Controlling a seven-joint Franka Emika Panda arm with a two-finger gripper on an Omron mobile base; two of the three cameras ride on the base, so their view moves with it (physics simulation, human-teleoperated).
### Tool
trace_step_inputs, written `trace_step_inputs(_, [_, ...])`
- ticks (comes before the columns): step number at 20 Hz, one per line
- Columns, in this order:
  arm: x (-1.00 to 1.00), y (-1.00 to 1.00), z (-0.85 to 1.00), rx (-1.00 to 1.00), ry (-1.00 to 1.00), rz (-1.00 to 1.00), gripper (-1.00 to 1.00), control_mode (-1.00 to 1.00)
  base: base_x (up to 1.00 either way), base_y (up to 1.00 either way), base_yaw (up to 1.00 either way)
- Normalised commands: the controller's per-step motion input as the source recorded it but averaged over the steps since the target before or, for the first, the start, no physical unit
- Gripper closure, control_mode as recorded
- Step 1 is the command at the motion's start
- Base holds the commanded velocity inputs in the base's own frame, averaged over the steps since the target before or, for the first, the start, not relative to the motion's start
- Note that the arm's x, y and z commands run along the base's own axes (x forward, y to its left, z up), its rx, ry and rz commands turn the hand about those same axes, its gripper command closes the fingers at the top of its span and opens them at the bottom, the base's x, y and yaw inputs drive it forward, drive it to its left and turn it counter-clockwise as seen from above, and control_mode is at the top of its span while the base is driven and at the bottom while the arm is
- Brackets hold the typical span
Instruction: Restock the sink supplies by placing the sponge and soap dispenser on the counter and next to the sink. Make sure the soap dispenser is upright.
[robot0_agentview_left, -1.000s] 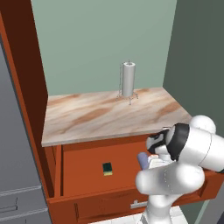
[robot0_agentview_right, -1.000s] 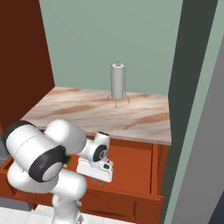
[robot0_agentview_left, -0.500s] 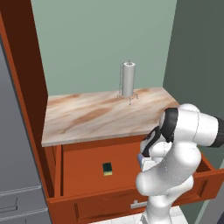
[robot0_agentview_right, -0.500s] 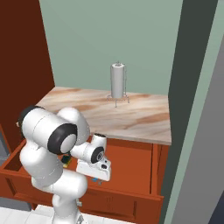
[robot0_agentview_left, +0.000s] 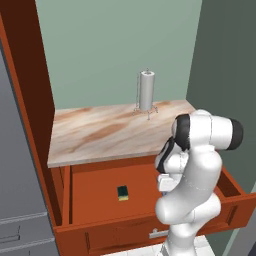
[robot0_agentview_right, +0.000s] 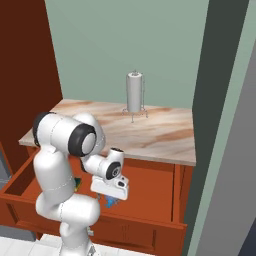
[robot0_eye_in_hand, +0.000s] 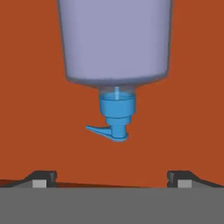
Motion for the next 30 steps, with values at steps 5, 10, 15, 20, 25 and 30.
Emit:
trace_step_inputs(5, [0.13, 0.01, -0.16, 0.0, 0.0, 0.0, -1.0, -1.0, 0.0, 0.0, 0.0])
trace_step_inputs(10, [0.04, 0.0, -0.28, 0.0, 0.0, 0.0, -1.0, -1.0, 0.0, 0.0, 0.0])
trace_step_inputs(15, [0.11, 0.0, -0.27, 0.0, 0.0, 0.0, -1.0, -1.0, 0.0, 0.0, 0.0])
trace_step_inputs(20, [0.14, 0.0, -0.13, 0.0, 0.0, 0.0, -1.0, -1.0, 0.0, 0.0, 0.0])
trace_step_inputs(25, [0.05, 0.01, -0.06, 0.0, -0.01, 0.0, -1.0, -1.0, 0.0, 0.0, 0.0])
trace_step_inputs(30, [0.0, 0.0, 0.0, 0.0, -0.04, 0.0, -1.0, -1.0, 0.0, 0.0, 0.0])
